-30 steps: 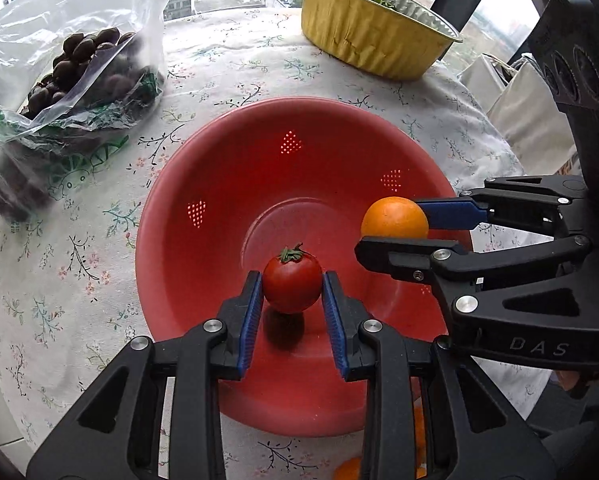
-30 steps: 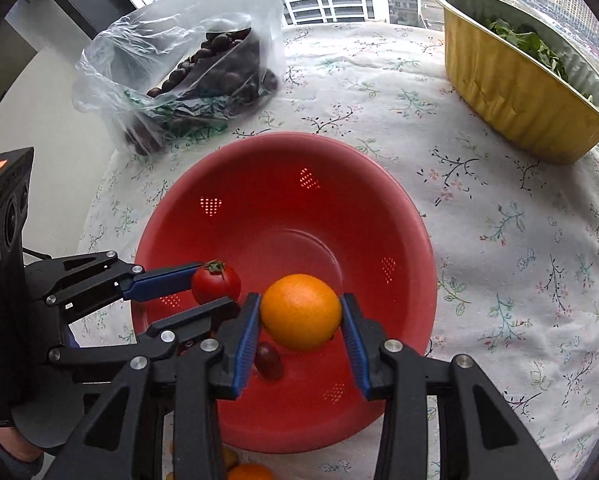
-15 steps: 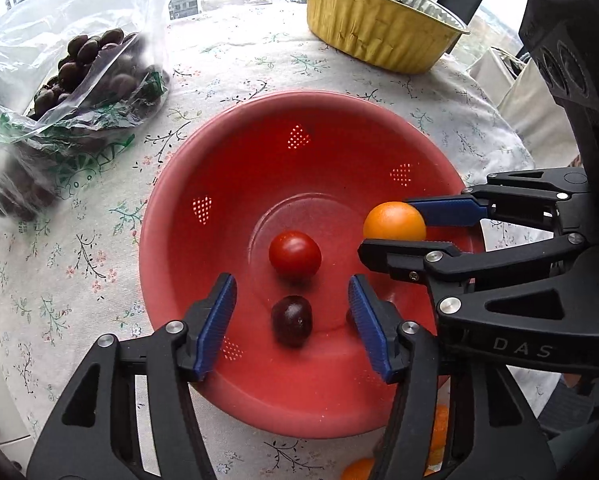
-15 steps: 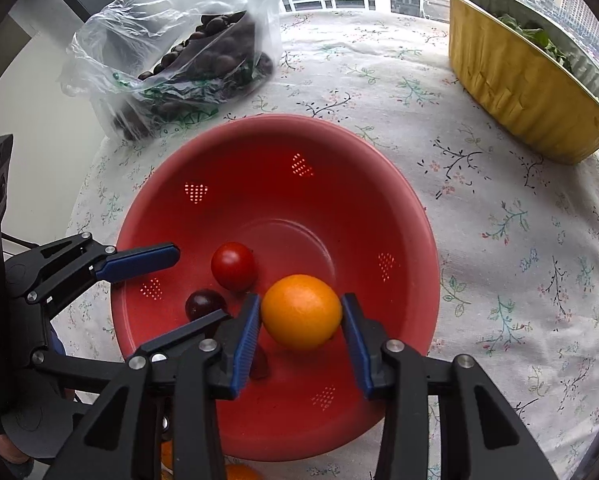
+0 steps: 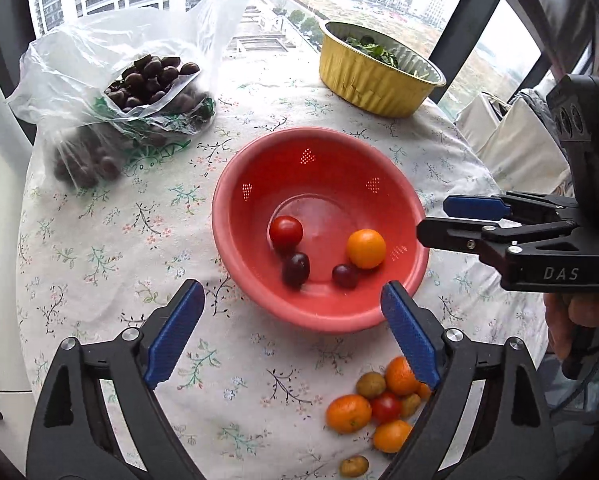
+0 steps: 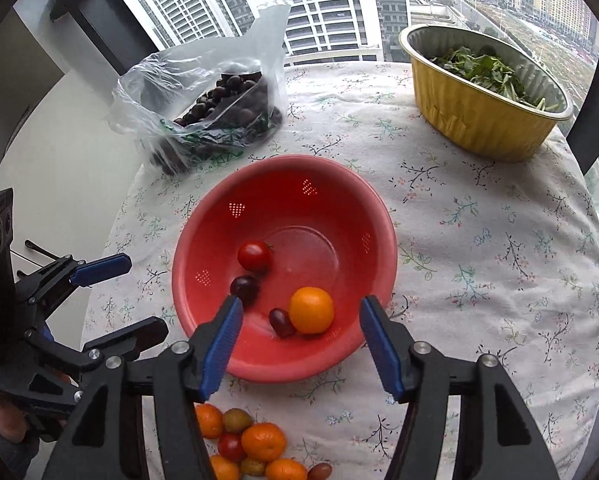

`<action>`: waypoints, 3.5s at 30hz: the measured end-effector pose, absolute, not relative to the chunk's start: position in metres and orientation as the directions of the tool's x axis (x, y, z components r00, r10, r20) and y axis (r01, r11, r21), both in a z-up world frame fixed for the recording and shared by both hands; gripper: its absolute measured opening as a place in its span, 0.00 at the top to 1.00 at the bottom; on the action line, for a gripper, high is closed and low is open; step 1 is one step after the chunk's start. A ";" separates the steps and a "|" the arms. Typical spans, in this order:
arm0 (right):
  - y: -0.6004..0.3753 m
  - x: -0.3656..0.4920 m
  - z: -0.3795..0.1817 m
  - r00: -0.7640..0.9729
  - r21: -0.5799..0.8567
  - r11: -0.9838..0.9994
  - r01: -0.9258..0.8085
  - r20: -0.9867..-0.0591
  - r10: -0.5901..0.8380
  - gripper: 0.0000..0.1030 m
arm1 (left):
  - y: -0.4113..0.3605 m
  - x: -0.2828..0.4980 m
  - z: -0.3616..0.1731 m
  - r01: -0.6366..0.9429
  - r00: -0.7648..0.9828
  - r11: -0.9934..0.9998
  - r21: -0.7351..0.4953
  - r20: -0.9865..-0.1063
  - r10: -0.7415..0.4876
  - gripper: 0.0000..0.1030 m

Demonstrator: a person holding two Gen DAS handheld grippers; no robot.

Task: Organize fruits
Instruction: 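Grasp a dark plum with the right gripper while the left gripper grasps a small brown fruit, then carry the plum and brown fruit into the red colander and open both grippers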

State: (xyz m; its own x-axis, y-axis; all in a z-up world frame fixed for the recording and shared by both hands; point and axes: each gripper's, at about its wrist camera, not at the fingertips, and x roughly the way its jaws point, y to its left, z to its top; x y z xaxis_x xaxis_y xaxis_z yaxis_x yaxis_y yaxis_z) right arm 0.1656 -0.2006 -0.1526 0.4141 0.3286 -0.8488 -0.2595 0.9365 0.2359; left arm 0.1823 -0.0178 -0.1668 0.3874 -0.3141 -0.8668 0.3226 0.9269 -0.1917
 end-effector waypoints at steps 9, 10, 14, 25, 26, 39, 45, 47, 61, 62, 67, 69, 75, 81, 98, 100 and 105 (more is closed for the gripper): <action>-0.208 0.047 -0.183 0.314 0.302 0.935 -0.186 -0.883 0.348 0.35 | 0.016 0.072 -0.201 0.331 0.277 0.915 -0.230 -0.903 -0.328 0.05; -0.205 0.037 -0.191 0.296 0.300 0.936 -0.182 -0.892 0.343 0.35 | 0.018 0.062 -0.207 0.330 0.264 0.915 -0.231 -0.908 -0.324 0.05; -0.188 0.006 -0.213 0.250 0.290 0.936 -0.202 -0.908 0.335 0.36 | 0.023 0.022 -0.222 0.342 0.247 0.915 -0.216 -0.918 -0.309 0.00; -0.152 -0.008 -0.244 0.236 0.252 0.940 -0.229 -0.923 0.304 0.45 | 0.034 -0.021 -0.227 0.370 0.201 0.907 -0.199 -0.936 -0.288 0.00; -0.149 -0.008 -0.246 0.234 0.246 0.941 -0.233 -0.925 0.300 0.46 | 0.036 -0.022 -0.226 0.363 0.199 0.910 -0.201 -0.937 -0.287 0.00; -0.129 -0.003 -0.261 0.236 0.184 0.943 -0.276 -0.938 0.253 0.63 | 0.056 -0.025 -0.224 0.331 0.202 0.925 -0.186 -0.944 -0.262 0.00; -0.130 -0.005 -0.261 0.228 0.170 0.937 -0.306 -0.942 0.246 0.75 | 0.043 -0.019 -0.227 0.355 0.204 0.917 -0.182 -0.942 -0.266 0.00; -0.130 -0.006 -0.261 0.227 0.174 0.935 -0.308 -0.941 0.249 0.75 | 0.037 -0.015 -0.230 0.367 0.202 0.913 -0.176 -0.943 -0.263 0.00; -0.168 -0.005 -0.235 0.246 0.258 0.935 -0.244 -0.916 0.317 0.76 | -0.024 0.014 -0.246 0.485 0.188 0.857 -0.174 -0.937 -0.296 0.18; -0.170 -0.005 -0.236 0.245 0.258 0.936 -0.239 -0.917 0.315 0.76 | -0.027 0.015 -0.249 0.487 0.181 0.855 -0.175 -0.938 -0.295 0.26; -0.180 -0.005 -0.238 0.242 0.264 0.939 -0.222 -0.917 0.316 0.76 | -0.035 0.017 -0.255 0.495 0.185 0.853 -0.163 -0.940 -0.287 0.38; -0.182 -0.005 -0.238 0.241 0.266 0.939 -0.219 -0.918 0.316 0.76 | -0.035 0.019 -0.256 0.492 0.191 0.855 -0.163 -0.938 -0.288 0.49; -0.182 -0.005 -0.238 0.241 0.267 0.937 -0.227 -0.916 0.319 0.76 | -0.040 0.014 -0.254 0.511 0.202 0.846 -0.153 -0.935 -0.291 0.63; -0.185 -0.007 -0.238 0.246 0.269 0.937 -0.224 -0.915 0.321 0.76 | -0.043 0.003 -0.256 0.531 0.192 0.832 -0.160 -0.934 -0.302 0.75; -0.199 -0.001 -0.229 0.269 0.279 0.943 -0.182 -0.908 0.321 0.76 | -0.022 0.020 -0.222 0.452 0.246 0.861 -0.234 -0.895 -0.373 0.75; -0.206 0.004 -0.227 0.277 0.280 0.946 -0.160 -0.907 0.316 0.76 | -0.016 0.027 -0.215 0.440 0.260 0.865 -0.239 -0.889 -0.378 0.75; -0.232 0.024 -0.214 0.321 0.269 0.958 -0.101 -0.902 0.287 0.76 | -0.001 0.054 -0.192 0.397 0.312 0.885 -0.245 -0.870 -0.381 0.75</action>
State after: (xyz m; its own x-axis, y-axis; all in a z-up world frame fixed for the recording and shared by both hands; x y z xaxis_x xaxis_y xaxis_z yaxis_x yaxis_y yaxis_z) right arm 0.0245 -0.2323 -0.2135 0.3212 0.2871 -0.9024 -0.1012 0.9579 0.2688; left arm 0.0540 -0.0014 -0.1919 0.3117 -0.3810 -0.8705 0.3968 0.8846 -0.2451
